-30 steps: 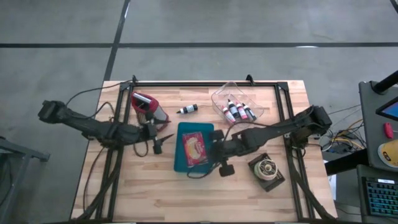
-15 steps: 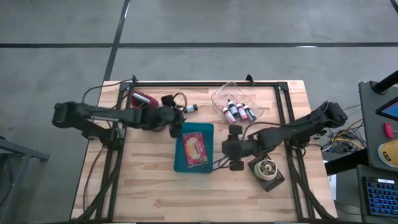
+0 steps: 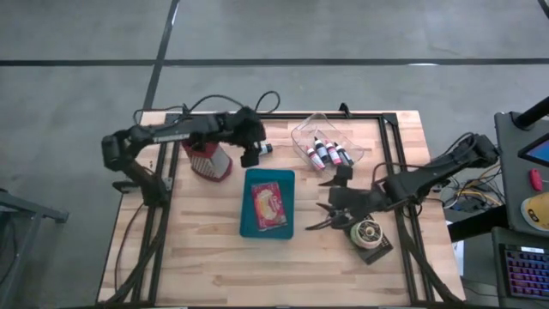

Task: Pick & Place Food Item
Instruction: Put the black food coloring bottle into the transparent bin

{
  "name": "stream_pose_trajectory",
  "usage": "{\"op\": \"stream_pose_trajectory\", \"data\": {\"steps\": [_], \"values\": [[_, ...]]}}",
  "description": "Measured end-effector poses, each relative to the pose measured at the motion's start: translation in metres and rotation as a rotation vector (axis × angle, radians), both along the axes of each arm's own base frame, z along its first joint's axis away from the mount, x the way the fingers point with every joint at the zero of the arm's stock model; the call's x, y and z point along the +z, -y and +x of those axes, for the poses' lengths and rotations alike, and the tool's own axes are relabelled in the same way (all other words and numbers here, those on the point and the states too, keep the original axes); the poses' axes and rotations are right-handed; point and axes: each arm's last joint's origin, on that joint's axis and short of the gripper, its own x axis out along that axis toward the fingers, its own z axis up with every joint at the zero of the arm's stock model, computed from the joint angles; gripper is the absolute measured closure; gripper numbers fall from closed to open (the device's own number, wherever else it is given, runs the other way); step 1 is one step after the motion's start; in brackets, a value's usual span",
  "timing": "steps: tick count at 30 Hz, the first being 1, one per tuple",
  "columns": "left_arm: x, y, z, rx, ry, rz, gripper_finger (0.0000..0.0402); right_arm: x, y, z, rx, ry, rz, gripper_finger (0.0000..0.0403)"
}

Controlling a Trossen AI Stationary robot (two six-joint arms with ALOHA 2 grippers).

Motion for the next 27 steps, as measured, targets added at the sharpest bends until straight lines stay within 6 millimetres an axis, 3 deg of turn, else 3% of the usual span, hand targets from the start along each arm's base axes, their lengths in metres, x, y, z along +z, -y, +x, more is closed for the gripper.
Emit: {"op": "stream_pose_trajectory", "data": {"steps": [9,17,27], "values": [[0.000,-0.040,0.027,0.007,-0.122,-0.172,0.0126,0.014,0.005,-0.012,0.050,0.108,-0.031,0.0107],[-0.018,-0.067,0.045,0.019,-0.249,-0.242,0.0126,0.020,0.007,-0.015,0.055,0.135,-0.066,0.0099],[-0.036,-0.078,0.052,0.025,-0.281,-0.262,0.0126,0.019,0.007,-0.016,0.052,0.132,-0.096,0.0097]]}}
